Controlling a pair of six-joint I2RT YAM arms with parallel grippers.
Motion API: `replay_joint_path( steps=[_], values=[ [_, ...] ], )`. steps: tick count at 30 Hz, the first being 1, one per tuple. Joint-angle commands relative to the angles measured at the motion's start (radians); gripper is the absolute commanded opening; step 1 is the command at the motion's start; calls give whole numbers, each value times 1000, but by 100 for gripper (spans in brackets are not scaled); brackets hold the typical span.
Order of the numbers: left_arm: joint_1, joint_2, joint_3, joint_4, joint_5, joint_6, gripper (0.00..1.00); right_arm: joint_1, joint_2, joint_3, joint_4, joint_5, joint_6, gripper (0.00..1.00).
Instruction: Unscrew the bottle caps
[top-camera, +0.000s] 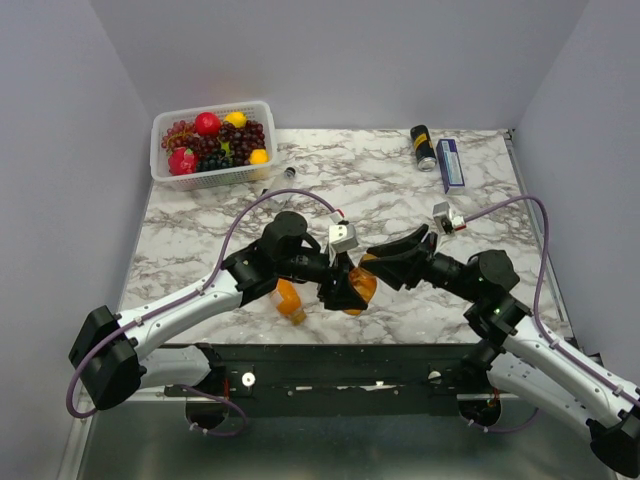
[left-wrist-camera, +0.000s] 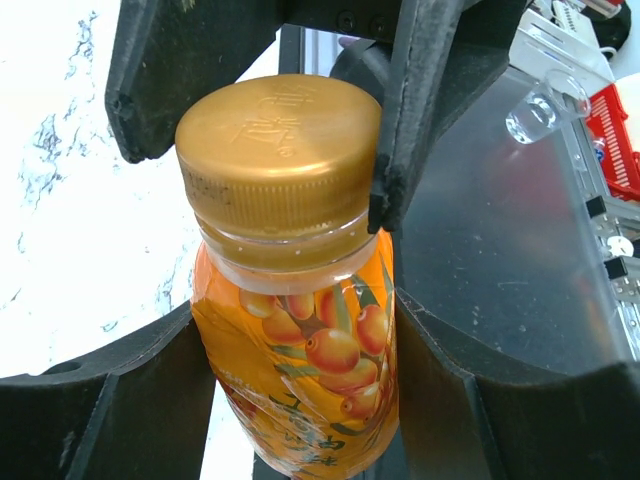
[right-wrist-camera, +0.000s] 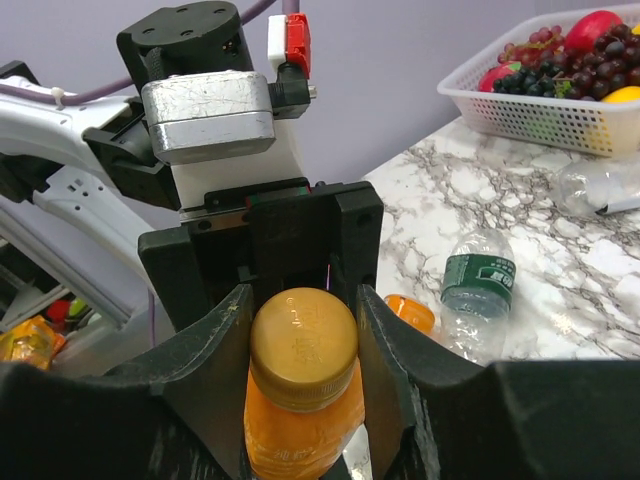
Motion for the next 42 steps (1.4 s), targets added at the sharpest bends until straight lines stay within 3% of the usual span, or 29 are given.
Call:
replay_joint_path(
  steps=[1,4,7,8,10,11,14,17,21,25,42],
  values=[
    [-4,-20,15,73,62,9,40,-8,-3,-30,-39,-24,-35,1],
    [-2,-10,24,42,14,21,40,-8,-7,-27,-54,-5,-33,1],
    [-4,4,35,4,-35,40,40,-8,-13,-16,-91,24,-32,10],
    [-4,6,38,-19,-76,46,40,-8,-18,-13,-98,41,-30,22],
    [-5,15,50,-50,-130,66,40,-8,-27,-4,-128,61,-27,33],
    [-7,16,53,-78,-188,73,40,-8,-41,-1,-141,88,-24,52],
    [-13,15,61,-110,-266,90,40,-8,-68,6,-193,166,-18,76],
    [-24,9,64,-136,-372,106,40,-10,-104,16,-261,237,-21,87],
    [-54,0,69,-178,-564,121,40,-8,-115,42,-354,326,-3,89],
    [-88,13,73,-201,-710,127,40,-7,-57,65,-336,309,63,87],
    [-145,50,78,-222,-802,141,39,42,94,58,-155,302,183,75]
  ],
)
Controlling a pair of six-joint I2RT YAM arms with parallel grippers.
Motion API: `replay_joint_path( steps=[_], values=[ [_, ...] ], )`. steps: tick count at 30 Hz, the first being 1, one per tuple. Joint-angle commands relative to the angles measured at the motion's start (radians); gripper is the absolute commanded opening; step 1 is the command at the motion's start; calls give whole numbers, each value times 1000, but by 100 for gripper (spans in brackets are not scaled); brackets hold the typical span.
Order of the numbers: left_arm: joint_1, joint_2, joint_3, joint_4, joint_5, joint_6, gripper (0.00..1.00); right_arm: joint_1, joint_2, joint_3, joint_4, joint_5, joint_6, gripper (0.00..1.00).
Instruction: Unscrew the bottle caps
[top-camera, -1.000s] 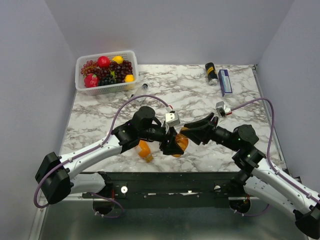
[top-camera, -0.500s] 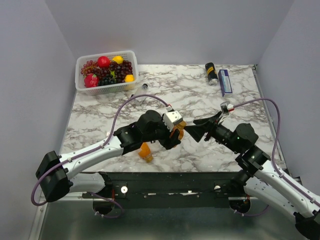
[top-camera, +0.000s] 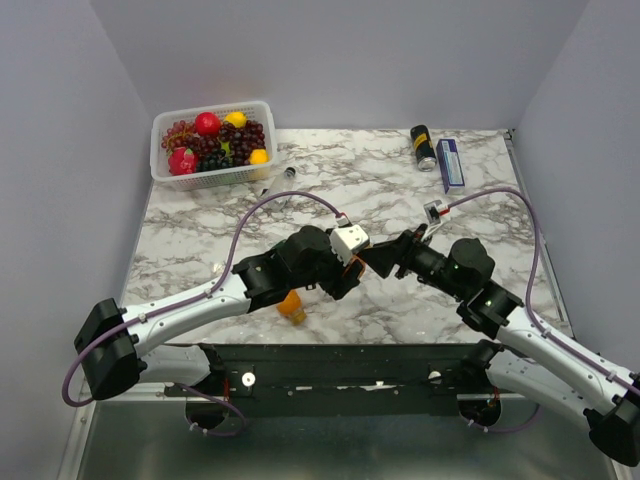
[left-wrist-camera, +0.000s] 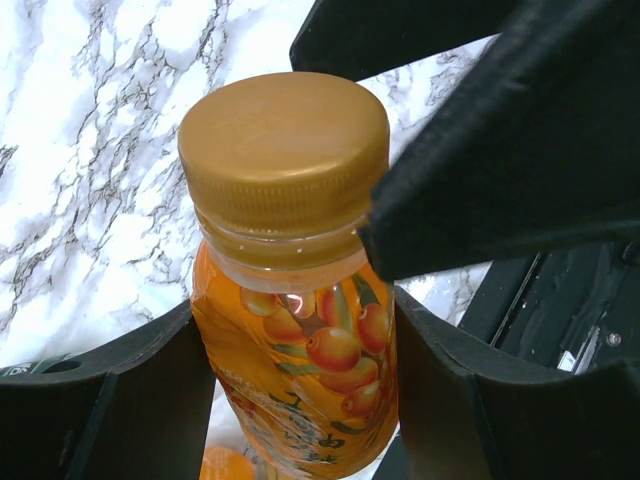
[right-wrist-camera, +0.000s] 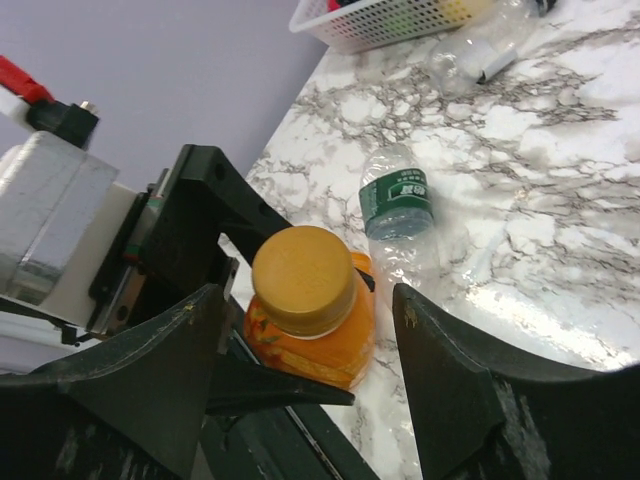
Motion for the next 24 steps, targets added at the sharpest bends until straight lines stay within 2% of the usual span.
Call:
replay_joint_path(
  steps=[1,9,24],
  values=[
    [-7,18,29,-8,-41,5,40,19,19,21,75,12,26,74],
    [-7,20,31,-10,-43,5,39,31,60,32,110,-17,31,68],
    [-8,38,35,-15,-35,5,40,37,76,28,159,-47,32,68]
  ],
)
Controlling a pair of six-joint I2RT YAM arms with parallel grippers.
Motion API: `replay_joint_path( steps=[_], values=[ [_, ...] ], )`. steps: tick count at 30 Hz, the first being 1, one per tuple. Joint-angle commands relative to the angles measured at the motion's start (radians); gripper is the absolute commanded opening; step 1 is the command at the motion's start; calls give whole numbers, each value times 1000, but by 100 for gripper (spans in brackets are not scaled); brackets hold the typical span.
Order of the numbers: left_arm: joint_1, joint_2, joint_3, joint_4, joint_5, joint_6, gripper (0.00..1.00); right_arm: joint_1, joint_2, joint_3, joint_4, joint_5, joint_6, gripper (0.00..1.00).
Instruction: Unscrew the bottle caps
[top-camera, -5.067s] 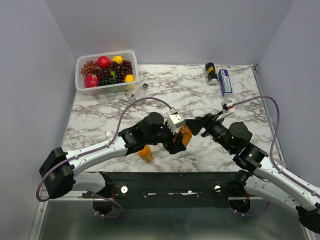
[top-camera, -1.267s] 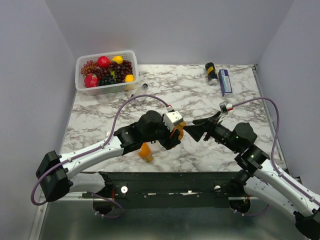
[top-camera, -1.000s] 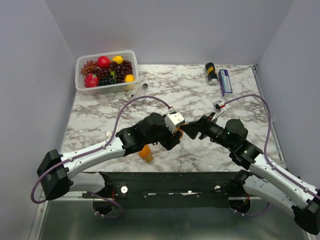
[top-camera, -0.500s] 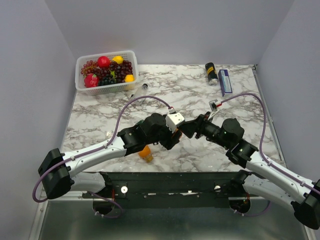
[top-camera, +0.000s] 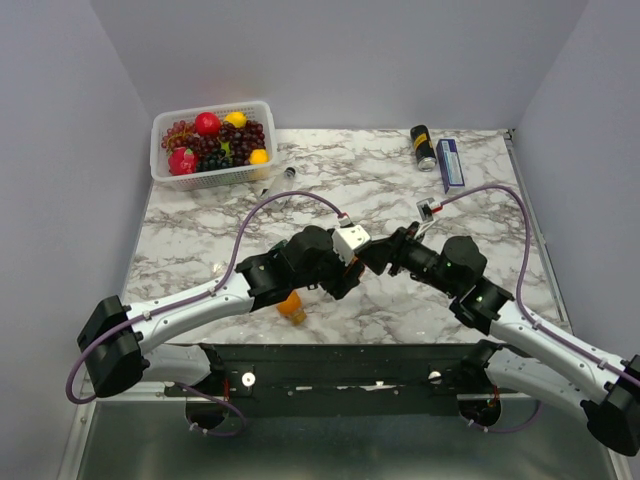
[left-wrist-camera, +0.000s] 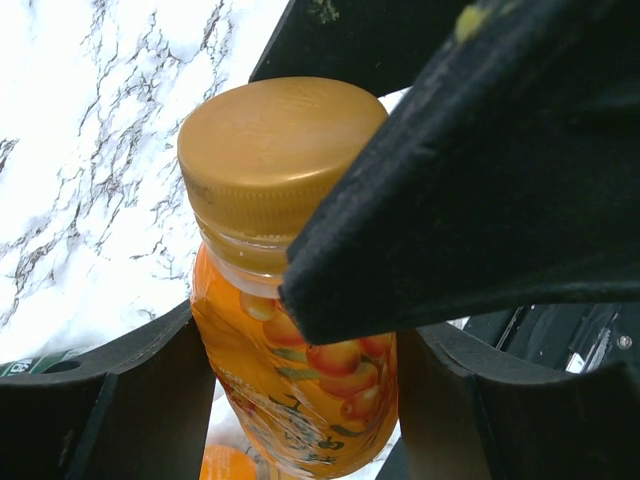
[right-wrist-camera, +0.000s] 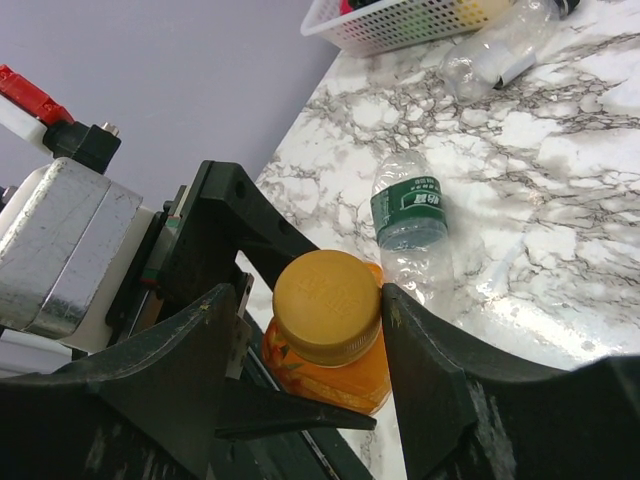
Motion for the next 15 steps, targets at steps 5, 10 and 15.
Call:
replay_joint_path(
  steps=[5,10,15],
  values=[
    [-6,24,31,-10,-9,5,40,15,30,29,77,-45,6,68],
    [-6,30,31,-10,-1,4,40,17,48,33,83,-52,2,65],
    [-6,27,29,-9,29,8,41,17,68,36,72,-39,-29,42]
  ],
)
